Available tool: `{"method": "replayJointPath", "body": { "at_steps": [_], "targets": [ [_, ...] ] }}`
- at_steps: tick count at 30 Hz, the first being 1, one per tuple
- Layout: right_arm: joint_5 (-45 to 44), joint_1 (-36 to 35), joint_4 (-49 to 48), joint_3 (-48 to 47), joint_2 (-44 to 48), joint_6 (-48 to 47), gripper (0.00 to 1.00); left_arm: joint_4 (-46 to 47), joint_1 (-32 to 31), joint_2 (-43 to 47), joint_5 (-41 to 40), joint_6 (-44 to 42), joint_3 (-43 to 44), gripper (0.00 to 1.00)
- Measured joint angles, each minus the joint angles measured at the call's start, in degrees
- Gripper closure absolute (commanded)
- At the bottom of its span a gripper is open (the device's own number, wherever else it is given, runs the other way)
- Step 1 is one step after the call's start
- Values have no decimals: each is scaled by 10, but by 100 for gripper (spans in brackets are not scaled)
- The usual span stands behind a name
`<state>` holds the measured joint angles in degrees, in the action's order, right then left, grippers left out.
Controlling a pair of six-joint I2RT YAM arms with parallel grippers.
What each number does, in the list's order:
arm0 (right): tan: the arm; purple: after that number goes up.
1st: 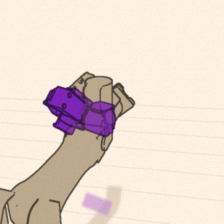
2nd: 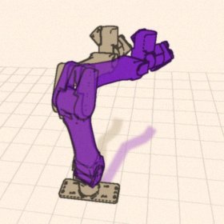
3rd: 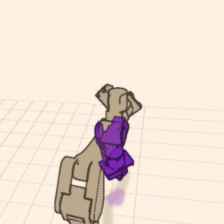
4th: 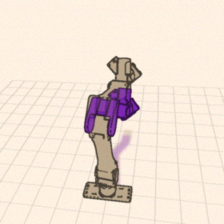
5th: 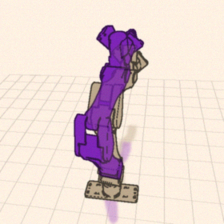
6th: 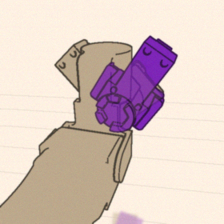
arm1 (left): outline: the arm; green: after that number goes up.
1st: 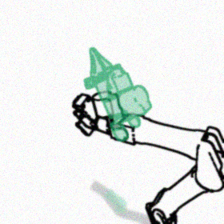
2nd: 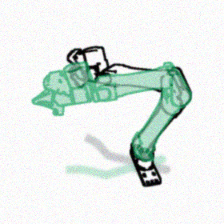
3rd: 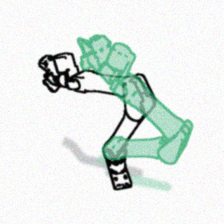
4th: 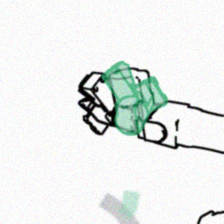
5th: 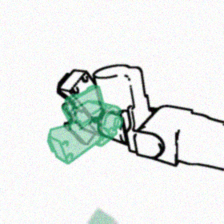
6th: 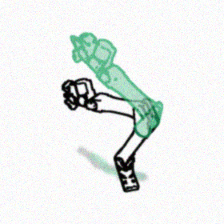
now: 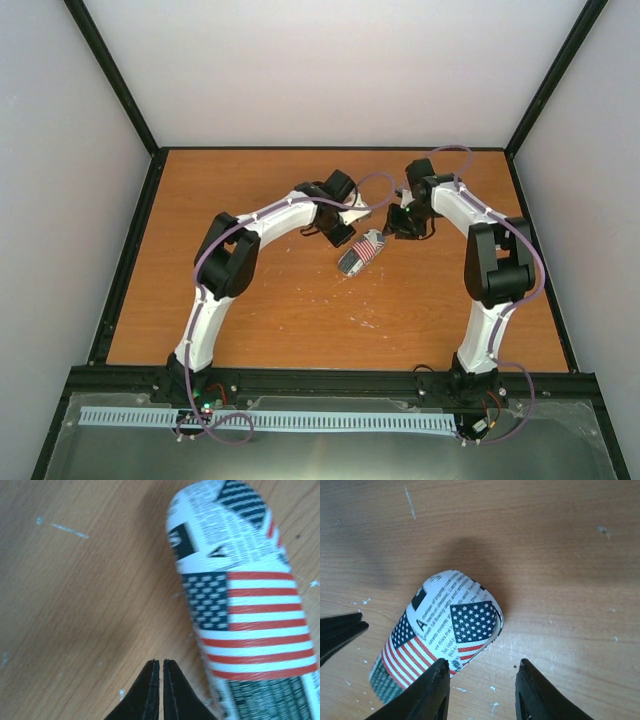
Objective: Organize the sunglasses
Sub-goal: Reset both arms
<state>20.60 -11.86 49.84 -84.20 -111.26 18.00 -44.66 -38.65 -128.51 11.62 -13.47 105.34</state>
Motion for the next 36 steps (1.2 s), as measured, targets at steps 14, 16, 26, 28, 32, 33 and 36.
{"method": "replayJointPath", "body": {
  "at_steps": [14,16,26,28,32,33,36],
  "targets": [
    [-22,77,-43,79,121,34,47,5,156,22,-36,12,62,1],
    [-36,96,-45,79,132,37,44,15,199,46,-21,27,60,0],
    [-70,155,-46,76,130,42,41,70,370,222,90,81,-59,0],
    [-74,156,-44,72,121,42,41,74,366,230,107,80,-81,0],
    [-82,156,-43,67,109,41,41,73,356,229,123,80,-114,0],
    [-82,156,-43,67,108,41,41,73,353,228,125,80,-119,0],
    [-82,156,-44,67,107,39,39,74,352,221,127,78,-122,0]
  ]
}}
